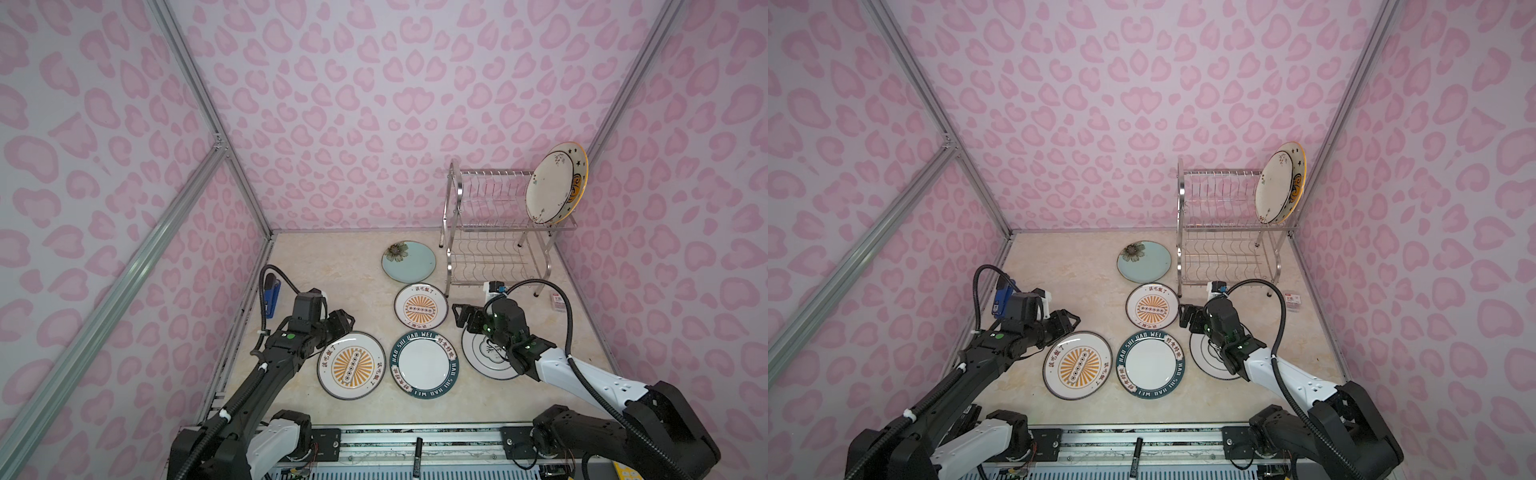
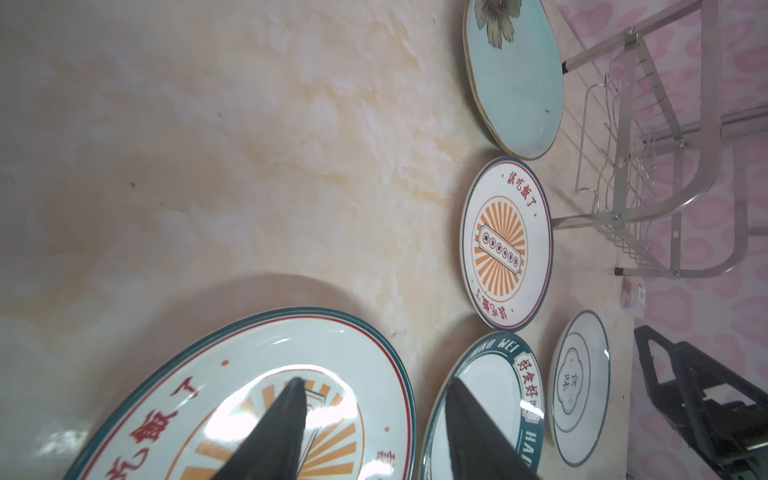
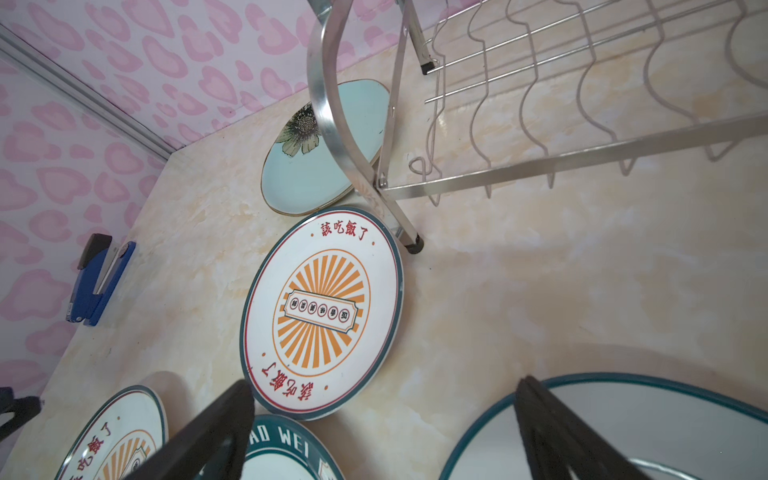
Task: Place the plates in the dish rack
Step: 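Move the right gripper over the face plate while the left gripper nears the sunburst plate, then reach the left gripper to the mint sunflower plate's rim and grip it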
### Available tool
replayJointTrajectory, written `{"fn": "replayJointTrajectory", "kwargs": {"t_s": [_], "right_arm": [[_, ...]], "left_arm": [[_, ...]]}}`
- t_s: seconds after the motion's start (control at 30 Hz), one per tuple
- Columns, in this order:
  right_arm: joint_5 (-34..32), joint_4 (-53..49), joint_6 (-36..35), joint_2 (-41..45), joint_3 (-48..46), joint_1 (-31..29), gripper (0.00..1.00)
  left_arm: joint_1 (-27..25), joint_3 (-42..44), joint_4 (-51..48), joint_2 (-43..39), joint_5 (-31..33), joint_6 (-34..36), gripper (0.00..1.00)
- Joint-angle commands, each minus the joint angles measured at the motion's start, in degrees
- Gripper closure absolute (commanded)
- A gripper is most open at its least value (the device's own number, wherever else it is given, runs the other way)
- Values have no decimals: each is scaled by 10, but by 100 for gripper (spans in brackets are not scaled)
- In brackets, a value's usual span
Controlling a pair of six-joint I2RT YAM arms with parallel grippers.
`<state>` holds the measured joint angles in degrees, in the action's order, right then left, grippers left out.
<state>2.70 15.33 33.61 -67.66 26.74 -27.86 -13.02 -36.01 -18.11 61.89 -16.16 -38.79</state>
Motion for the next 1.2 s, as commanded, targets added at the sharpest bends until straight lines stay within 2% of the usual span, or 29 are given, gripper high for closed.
{"fn": "replayJointTrajectory", "kwargs": {"t_s": [0.0,0.23,0.47,0.7,0.97,1.17], "right_arm": [[8,26,8,-5,2,-1,4],[14,16,6,-3,4,-1,3],[13,-4,-3,13,5,-1,4],[11,-26,-4,67,-16,-1,3],[-10,-100,-34,131,-15,16,3],[13,-118,-27,193,-39,52,3]], "left_arm": [[-29,-18,47,47,-29,2,44],[-54,-57,166,169,-16,-41,45],[-54,-204,236,339,-14,-79,44],[-54,-311,277,483,-8,-140,43],[-55,-382,266,564,11,-162,43],[-59,-426,254,604,12,-168,43]]}}
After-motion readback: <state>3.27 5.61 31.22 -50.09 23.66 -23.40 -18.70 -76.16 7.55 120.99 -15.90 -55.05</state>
